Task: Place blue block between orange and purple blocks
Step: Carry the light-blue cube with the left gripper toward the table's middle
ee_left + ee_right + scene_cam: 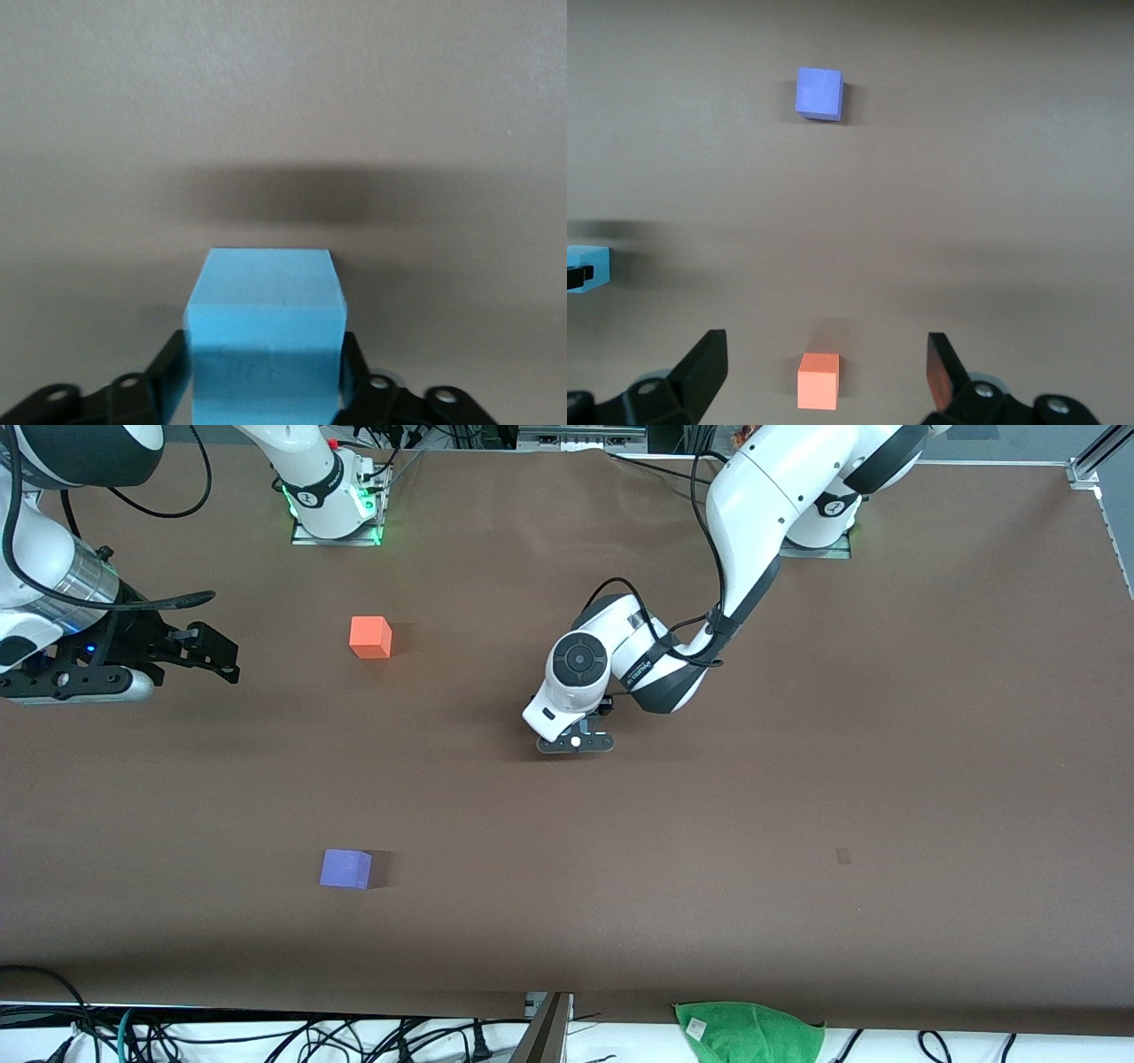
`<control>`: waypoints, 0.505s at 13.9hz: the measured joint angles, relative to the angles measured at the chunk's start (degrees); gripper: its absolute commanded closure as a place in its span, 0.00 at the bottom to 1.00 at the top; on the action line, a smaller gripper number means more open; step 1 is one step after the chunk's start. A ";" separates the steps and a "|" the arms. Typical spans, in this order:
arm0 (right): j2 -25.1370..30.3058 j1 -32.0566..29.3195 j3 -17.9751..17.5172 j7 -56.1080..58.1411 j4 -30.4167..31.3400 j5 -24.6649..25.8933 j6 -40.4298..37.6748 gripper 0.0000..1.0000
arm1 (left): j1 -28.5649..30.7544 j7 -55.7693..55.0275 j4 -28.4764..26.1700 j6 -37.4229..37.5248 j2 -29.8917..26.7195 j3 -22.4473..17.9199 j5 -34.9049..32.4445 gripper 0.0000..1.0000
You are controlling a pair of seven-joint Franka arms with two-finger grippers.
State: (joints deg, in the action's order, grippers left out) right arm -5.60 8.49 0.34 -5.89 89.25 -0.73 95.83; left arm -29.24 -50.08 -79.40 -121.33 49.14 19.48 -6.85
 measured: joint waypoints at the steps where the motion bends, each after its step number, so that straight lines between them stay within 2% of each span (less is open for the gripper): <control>1: 0.00 0.00 0.00 0.00 0.00 0.00 0.00 0.01 | 0.01 0.00 0.24 0.01 -0.01 0.00 -0.61 0.00; 4: 0.00 0.01 0.00 0.00 0.00 0.00 0.00 0.01 | 0.21 0.31 1.42 1.96 -0.75 -0.01 -1.17 0.00; 7: -0.28 0.03 -0.02 0.00 0.06 0.00 0.28 0.01 | 1.30 3.33 3.44 13.61 -5.96 -0.09 -1.29 0.00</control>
State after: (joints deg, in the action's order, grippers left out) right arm -5.89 8.52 0.32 -5.89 89.31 -0.73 96.11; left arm -27.94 -46.75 -75.97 -107.72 43.18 19.39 -8.14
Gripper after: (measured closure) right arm 0.004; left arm 0.000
